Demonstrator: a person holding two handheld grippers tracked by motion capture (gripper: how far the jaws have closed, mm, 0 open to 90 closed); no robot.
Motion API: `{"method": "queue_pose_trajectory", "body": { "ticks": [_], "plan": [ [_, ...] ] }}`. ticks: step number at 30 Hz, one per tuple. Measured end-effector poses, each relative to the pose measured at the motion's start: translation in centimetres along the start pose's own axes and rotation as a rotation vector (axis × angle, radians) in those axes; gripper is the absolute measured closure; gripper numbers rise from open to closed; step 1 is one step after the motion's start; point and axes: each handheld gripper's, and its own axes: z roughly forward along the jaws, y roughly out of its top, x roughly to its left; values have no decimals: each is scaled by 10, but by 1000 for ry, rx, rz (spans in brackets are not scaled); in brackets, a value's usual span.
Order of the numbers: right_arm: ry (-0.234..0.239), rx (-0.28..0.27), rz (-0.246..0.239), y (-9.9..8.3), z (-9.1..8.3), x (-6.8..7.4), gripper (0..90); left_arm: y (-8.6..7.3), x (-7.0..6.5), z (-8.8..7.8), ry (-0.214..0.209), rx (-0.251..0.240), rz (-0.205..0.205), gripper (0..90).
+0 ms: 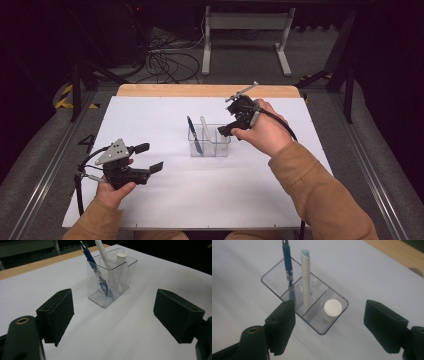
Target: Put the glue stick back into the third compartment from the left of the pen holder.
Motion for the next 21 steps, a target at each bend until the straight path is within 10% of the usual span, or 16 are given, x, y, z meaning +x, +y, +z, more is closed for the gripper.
{"method": "queue_pose_trajectory", "body": {
  "ticks": [21],
  "plan": [
    [23,-389,-66,-67,-50,-10,220,-4,-6,-7,37,-12,17,175]
  ]
}}
